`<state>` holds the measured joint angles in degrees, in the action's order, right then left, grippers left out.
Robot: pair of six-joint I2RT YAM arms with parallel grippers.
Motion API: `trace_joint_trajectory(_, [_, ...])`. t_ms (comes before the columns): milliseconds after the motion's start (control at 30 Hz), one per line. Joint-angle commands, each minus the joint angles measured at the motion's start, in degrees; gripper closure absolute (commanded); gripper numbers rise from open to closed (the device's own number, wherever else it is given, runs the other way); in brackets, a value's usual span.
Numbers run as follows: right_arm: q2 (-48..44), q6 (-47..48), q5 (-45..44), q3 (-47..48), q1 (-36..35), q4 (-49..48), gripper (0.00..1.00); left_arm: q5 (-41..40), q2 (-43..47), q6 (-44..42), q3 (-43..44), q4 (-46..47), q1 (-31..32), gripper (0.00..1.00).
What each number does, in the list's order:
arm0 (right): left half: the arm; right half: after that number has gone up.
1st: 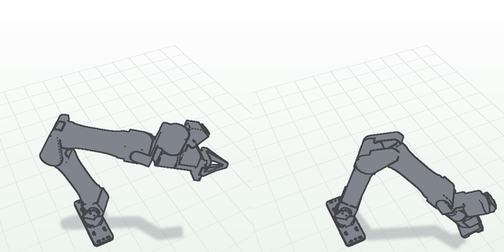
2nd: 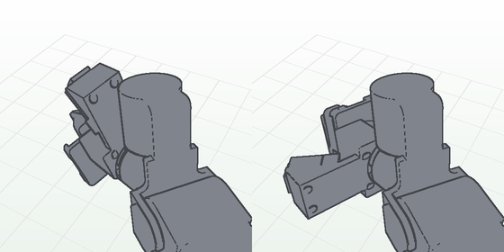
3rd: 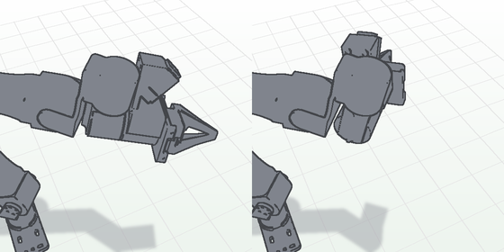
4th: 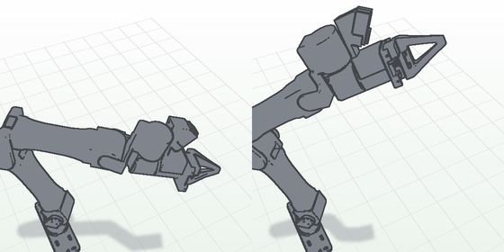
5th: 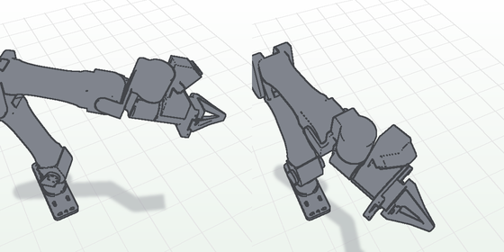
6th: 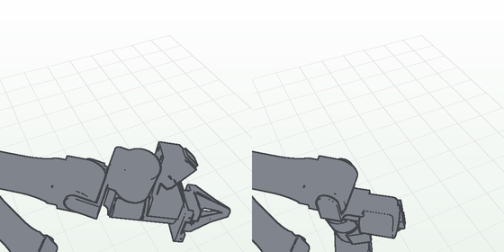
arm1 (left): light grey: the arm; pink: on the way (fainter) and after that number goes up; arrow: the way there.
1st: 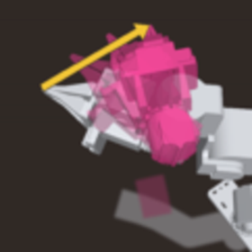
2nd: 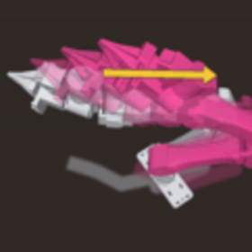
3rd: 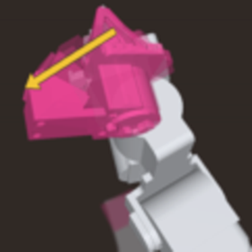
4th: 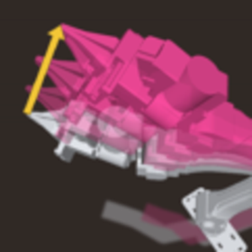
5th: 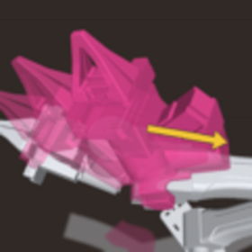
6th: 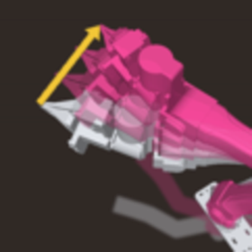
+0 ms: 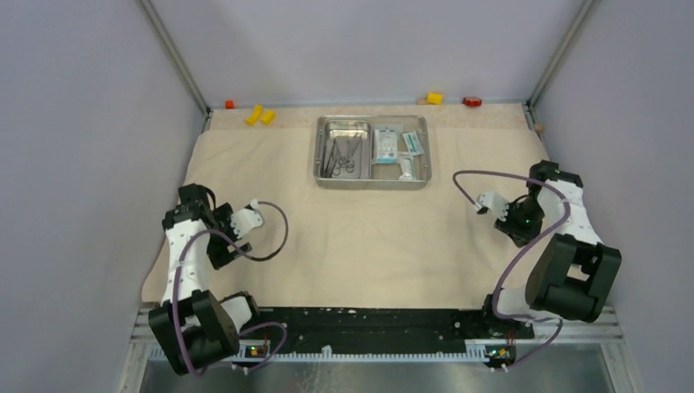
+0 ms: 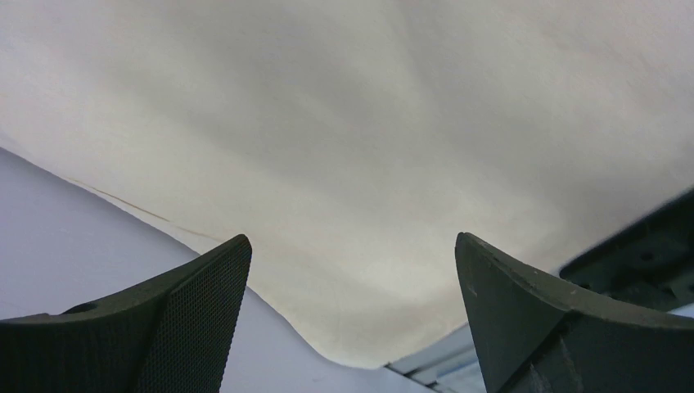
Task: Open and lay out the surgical kit
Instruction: Smooth out the surgical kit at the center of the board.
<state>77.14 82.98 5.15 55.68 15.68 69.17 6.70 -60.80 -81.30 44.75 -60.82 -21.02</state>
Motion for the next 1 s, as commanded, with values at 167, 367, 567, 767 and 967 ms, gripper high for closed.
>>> trace_joint_trajectory(167, [11.77, 4.79, 1.34, 0.33, 15.5, -8.78, 0.75, 5.23, -10.01, 12.53, 3.44, 14.63, -2.57, 0.01])
trace_joint_trajectory(367, [14.09, 8.3, 0.71, -4.38, 21.71, -14.23, 0.76, 4.55, -12.28, 9.75, 0.84, 17.06, -6.44, 0.01])
trace_joint_trajectory(567, [14.23, 10.98, -1.61, -9.45, 24.97, -18.86, 0.78, 1.12, -12.21, 3.06, -5.78, 19.83, -10.26, 0.01])
trace_joint_trajectory(767, [13.81, 14.64, -3.34, -11.52, 29.51, -20.08, 0.79, -0.36, -11.55, -1.34, -10.44, 20.16, -14.13, 0.01])
trace_joint_trajectory(967, [13.21, 17.61, -4.72, -13.32, 32.65, -21.23, 0.81, -1.63, -8.88, -5.99, -13.8, 20.25, -18.27, 0.01])
